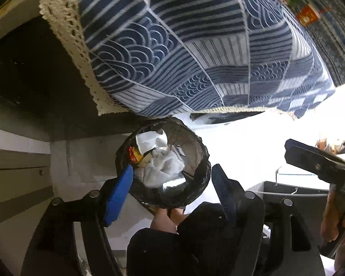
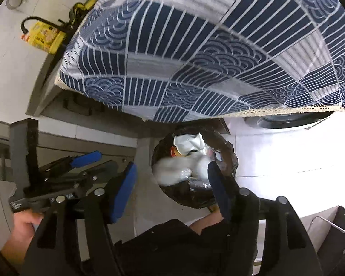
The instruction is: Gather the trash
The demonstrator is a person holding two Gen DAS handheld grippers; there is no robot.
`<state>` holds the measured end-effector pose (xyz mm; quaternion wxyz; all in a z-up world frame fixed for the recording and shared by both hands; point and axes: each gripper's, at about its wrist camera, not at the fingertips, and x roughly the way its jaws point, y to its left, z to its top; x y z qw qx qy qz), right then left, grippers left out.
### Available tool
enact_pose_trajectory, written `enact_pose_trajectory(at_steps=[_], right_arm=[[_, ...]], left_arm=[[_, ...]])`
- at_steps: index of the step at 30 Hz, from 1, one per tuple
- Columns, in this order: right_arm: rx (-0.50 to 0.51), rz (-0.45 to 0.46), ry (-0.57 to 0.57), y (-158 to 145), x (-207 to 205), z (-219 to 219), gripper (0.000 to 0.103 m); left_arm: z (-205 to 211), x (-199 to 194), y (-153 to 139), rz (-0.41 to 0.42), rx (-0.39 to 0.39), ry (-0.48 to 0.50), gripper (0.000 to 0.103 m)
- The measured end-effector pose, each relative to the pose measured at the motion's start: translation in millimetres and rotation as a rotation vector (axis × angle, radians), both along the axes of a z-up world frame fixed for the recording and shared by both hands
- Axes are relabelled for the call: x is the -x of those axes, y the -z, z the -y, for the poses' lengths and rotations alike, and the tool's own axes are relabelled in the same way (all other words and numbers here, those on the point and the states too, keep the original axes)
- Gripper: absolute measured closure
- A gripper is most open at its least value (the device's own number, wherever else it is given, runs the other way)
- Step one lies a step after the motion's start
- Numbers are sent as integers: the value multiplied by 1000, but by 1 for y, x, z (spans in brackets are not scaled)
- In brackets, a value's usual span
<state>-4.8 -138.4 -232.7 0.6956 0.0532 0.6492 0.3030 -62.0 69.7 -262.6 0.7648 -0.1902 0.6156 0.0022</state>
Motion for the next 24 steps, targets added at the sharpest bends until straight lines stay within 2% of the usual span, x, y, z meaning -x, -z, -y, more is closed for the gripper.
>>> enact_pose_trajectory(at_steps=[2,4,5,12,13,14,15,16,19,21,24], right_arm=[[11,13,13,-4,0,5,31],[8,26,39,-10,1,12,30],[4,31,43,-14,1,14,26],[-18,70,52,-39,2,26,21],[-23,81,40,-44,1,27,16],[-24,90,28,-48,1,28,9],[-25,99,20,-53,0,29,6],[-27,107,15,-59,0,32,5],[-26,145,1,-74,-1,39,5],[-17,182,-4,-86,-3,43,5],[-34,216,-10,-102,-6,49,5]], left_arm=[[-3,-1,-5,11,-5,-6,35],[-5,-2,-11,23,-7,-11,35],[-6,-2,-15,27,-9,-13,35],[3,0,-43,72,-41,-4,35],[5,2,-51,87,-57,-9,34],[7,2,-56,93,-63,-13,32],[8,3,-61,96,-64,-21,23],[9,3,-66,99,-58,-27,21],[16,4,-85,116,-60,-35,20],[22,3,-100,132,-91,-32,14],[26,4,-121,164,-112,-55,11]])
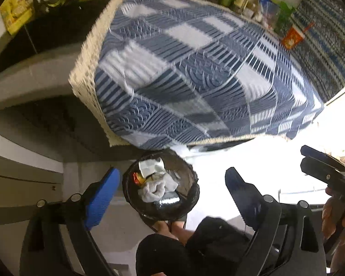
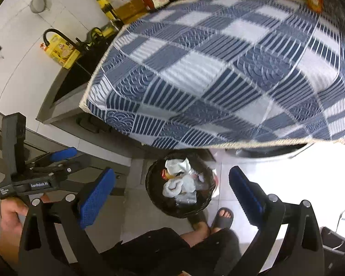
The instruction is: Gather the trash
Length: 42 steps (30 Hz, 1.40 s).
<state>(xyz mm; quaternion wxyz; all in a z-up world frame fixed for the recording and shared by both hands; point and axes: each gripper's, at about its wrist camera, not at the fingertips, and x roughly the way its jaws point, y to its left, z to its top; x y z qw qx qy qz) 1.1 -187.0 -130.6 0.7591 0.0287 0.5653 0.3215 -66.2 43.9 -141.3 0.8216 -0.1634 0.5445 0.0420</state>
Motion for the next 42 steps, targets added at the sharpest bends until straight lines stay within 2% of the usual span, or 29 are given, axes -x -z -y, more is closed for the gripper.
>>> enact_pose_trajectory(at_steps=[1,9,17,31,36,42], right_arm=[[-7,25,-4,-10,-1,3,5],[-20,157,-3,-65,-1,24,5],[-37,250,34,-104,-1,54,5],[-55,393,74,-148,-6,82,5],[-55,421,80,-162,-8,82,5],[-58,434,69,-168,-8,79,5]], left_arm=[[2,0,-6,10,-8,-1,6],[24,2,-64,116,-65,-21,7],[47,0,-101,189,-117,-7,7],[70,2,-137,268,-151,43,7],[71,1,-150,289,-185,31,7],[68,0,-158,310,-187,27,7]])
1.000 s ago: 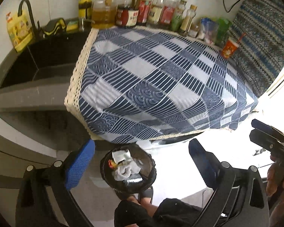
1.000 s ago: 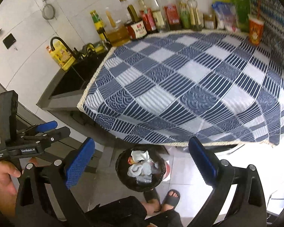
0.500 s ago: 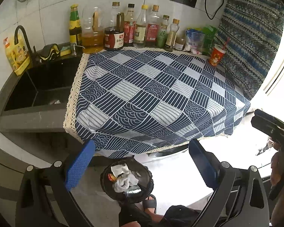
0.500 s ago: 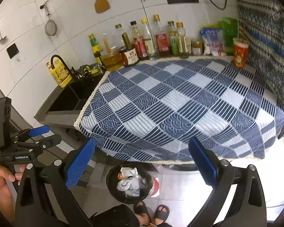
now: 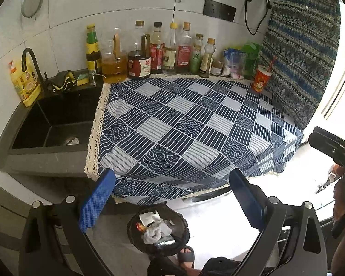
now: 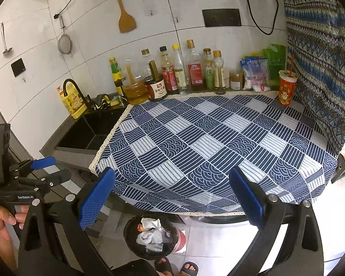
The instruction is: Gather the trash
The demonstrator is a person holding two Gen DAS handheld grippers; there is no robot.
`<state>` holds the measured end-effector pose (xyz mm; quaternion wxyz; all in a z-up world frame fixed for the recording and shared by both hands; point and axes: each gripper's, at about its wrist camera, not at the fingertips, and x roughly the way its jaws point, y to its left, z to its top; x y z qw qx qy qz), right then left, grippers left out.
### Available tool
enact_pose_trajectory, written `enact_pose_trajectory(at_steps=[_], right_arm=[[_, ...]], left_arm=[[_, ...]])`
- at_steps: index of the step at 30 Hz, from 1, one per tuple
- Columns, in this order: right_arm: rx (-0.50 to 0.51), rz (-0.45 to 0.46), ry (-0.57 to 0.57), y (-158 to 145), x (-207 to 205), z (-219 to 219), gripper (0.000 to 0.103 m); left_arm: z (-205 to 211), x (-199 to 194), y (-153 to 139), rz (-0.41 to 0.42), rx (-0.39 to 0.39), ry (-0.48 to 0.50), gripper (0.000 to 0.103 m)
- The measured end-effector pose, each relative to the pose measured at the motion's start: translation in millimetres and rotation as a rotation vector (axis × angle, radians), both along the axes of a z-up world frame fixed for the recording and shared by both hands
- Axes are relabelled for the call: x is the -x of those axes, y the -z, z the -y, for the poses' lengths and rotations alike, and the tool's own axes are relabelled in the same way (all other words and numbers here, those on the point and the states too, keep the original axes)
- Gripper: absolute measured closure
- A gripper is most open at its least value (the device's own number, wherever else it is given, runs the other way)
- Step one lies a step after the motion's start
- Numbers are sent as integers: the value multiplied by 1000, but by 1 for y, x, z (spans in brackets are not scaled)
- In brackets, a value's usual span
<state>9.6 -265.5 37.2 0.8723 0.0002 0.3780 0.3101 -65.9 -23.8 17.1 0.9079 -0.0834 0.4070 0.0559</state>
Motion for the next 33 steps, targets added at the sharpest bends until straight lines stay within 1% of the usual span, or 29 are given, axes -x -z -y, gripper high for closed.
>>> enact_pose_trajectory(at_steps=[13,19,29,33], right_arm=[[2,5,19,-5,-4,2,5],[6,-4,22,-3,-6,3,5],[9,-6,20,0,-9,3,5],[12,-10,20,2,-11,2,5]], left_arm=[[6,-2,-8,22,-3,21,7],[9,-4,-9,25,16,23,7],[9,-7,-9,19,17,11,7],[7,-7,-10,42,28,2,7]])
